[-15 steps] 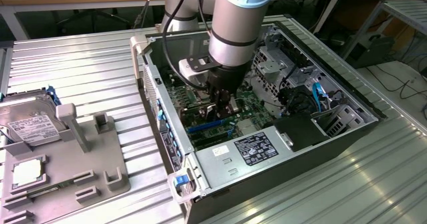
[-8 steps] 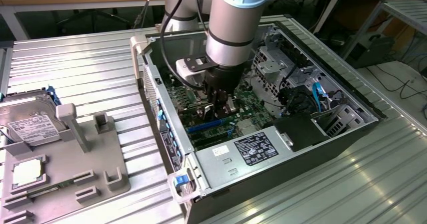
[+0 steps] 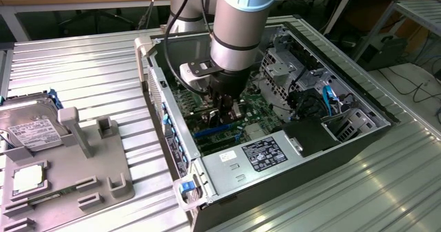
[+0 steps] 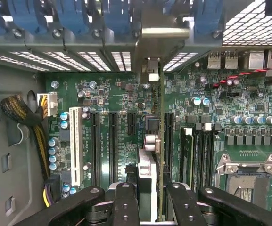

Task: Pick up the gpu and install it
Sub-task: 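Insert the gpu into the slot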

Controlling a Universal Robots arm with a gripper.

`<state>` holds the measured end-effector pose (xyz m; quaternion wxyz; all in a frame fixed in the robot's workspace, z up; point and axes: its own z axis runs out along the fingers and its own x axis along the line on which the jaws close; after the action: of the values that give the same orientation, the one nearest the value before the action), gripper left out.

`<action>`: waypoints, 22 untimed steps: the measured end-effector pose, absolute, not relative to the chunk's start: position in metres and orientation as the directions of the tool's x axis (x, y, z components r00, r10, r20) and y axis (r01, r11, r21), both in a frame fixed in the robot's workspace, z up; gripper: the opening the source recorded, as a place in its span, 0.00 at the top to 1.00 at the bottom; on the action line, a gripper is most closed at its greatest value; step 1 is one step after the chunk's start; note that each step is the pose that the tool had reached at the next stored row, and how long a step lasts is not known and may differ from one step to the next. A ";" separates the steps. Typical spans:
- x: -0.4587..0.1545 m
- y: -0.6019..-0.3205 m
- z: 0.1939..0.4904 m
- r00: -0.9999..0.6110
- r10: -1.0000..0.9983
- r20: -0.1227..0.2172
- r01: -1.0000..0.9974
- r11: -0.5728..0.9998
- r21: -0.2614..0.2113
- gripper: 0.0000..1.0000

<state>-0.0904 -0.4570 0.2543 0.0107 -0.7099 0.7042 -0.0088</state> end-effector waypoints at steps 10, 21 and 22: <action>-0.092 -0.456 0.248 0.008 -1.000 -0.003 -1.000 -0.008 -0.027 0.72; -0.092 -0.456 0.243 0.008 -1.000 -0.003 -1.000 -0.008 -0.027 0.72; -0.092 -0.456 0.242 0.008 -1.000 -0.003 -1.000 -0.008 -0.027 0.72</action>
<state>-0.0919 -0.4563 0.2423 0.0106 -0.7099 0.7042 -0.0085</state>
